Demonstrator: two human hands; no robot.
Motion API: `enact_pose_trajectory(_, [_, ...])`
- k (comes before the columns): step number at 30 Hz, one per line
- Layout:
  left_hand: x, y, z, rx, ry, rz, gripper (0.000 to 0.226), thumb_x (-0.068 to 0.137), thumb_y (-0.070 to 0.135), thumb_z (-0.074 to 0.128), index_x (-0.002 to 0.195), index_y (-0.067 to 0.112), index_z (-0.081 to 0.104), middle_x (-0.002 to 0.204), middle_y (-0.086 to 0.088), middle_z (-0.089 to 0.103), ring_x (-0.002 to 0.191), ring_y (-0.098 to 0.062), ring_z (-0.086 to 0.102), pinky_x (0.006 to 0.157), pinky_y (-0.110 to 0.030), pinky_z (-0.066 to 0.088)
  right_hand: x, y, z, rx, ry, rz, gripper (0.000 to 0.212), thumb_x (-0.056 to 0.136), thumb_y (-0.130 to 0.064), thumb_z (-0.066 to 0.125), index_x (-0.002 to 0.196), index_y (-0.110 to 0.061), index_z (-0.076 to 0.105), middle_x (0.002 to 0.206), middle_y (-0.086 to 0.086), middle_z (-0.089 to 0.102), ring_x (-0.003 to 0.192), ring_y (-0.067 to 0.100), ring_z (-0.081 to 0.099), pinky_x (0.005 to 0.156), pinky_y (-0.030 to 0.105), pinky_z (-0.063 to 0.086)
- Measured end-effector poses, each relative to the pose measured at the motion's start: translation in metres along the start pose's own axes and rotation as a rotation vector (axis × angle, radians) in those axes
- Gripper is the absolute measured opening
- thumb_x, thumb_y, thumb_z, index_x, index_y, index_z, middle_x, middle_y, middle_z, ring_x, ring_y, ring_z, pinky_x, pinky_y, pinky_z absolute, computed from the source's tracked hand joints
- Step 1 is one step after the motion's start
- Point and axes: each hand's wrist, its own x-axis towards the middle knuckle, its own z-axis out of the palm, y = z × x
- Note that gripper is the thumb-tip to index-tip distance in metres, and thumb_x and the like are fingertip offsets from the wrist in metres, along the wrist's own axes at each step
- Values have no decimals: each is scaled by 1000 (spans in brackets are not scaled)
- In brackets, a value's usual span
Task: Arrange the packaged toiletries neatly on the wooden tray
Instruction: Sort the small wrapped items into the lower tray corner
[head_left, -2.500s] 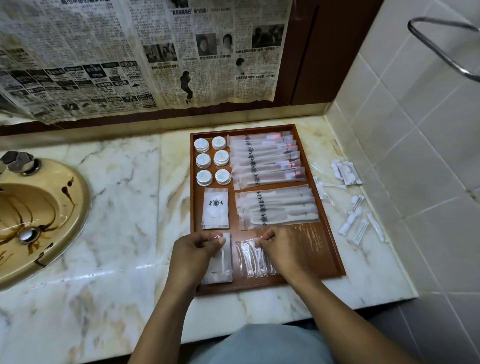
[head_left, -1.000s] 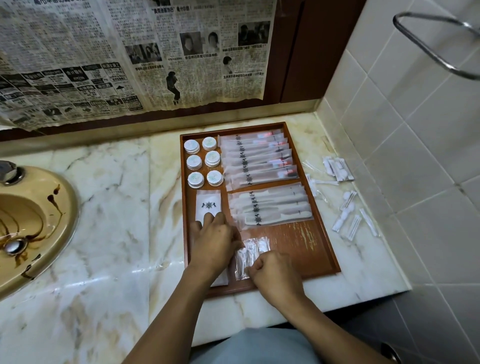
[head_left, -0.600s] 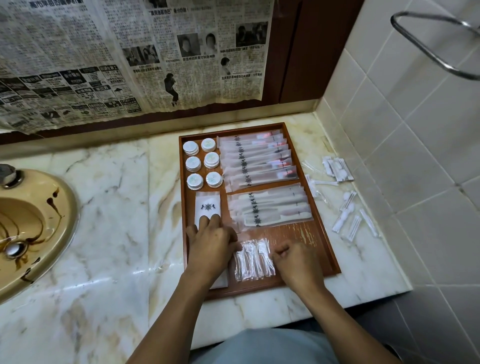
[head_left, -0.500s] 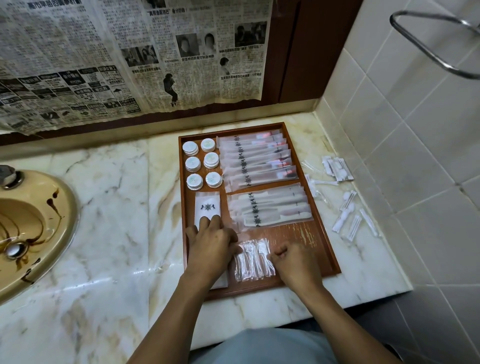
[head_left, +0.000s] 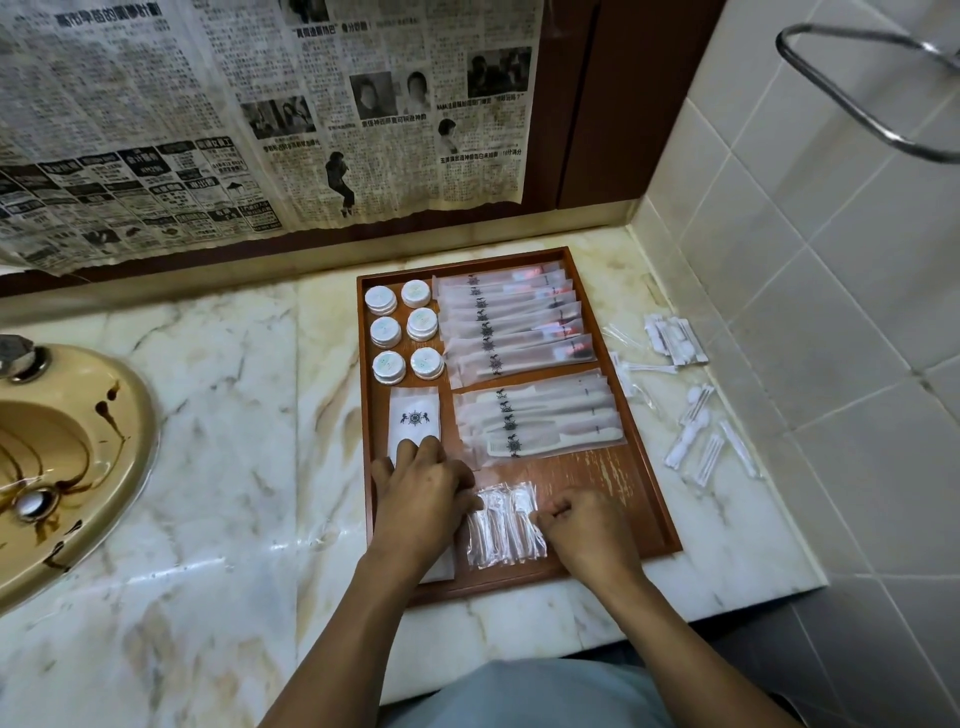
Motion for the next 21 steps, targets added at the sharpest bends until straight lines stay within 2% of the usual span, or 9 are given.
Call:
enact_pose_trajectory(4, [2, 2, -1, -59, 67, -10, 21, 91, 52, 65, 105, 41, 74, 109, 13, 53, 114, -17, 41, 90, -41, 26, 6, 4, -17, 99, 34, 12, 11, 84, -22, 77, 74, -27, 73, 75, -17, 69, 75, 3, 66, 67, 22, 52])
enact_pose_trajectory(7, [6, 9, -5, -146, 131, -9, 15, 96, 43, 62, 104, 41, 74, 108, 15, 54, 111, -13, 42, 82, -36, 18, 16, 9, -34, 204, 80, 22, 1, 86, -23, 75, 86, -24, 75, 82, -15, 70, 81, 3, 65, 67, 14, 44])
enact_pose_trajectory(11, [15, 26, -9, -230, 118, 3, 17, 98, 36, 58, 105, 41, 73, 108, 18, 54, 111, -9, 44, 79, -33, 13, 26, 19, -60, 321, 204, 7, 5, 88, -21, 73, 88, -25, 76, 79, -17, 69, 76, -6, 63, 70, 12, 46])
enact_pose_trajectory(14, [24, 42, -10, -316, 114, 24, 14, 98, 36, 60, 104, 39, 73, 110, 17, 56, 114, -8, 45, 78, -34, 14, 35, 25, -78, 383, 267, 17, 8, 90, -20, 71, 90, -27, 75, 80, -17, 70, 75, -10, 62, 63, 4, 43])
enact_pose_trajectory(15, [28, 50, -9, -339, 114, 33, 13, 98, 36, 61, 104, 39, 73, 109, 17, 57, 114, -9, 47, 78, -34, 15, 41, 29, -84, 392, 291, 27, 9, 90, -20, 71, 91, -27, 76, 81, -16, 70, 76, -8, 63, 63, 4, 43])
enact_pose_trajectory(18, [35, 65, -12, -400, 134, 48, 10, 97, 36, 64, 101, 40, 72, 104, 18, 58, 106, -9, 54, 80, -36, 19, 57, 37, -96, 387, 369, 30, 13, 89, -17, 70, 94, -27, 76, 83, -13, 71, 77, -1, 64, 69, 16, 48])
enact_pose_trajectory(21, [43, 81, -12, -428, 141, 58, 9, 97, 37, 64, 101, 40, 72, 102, 19, 59, 101, -6, 57, 81, -36, 20, 83, 51, -102, 228, 465, -58, 17, 88, -13, 72, 103, -21, 75, 90, -2, 72, 82, 12, 66, 74, 23, 47])
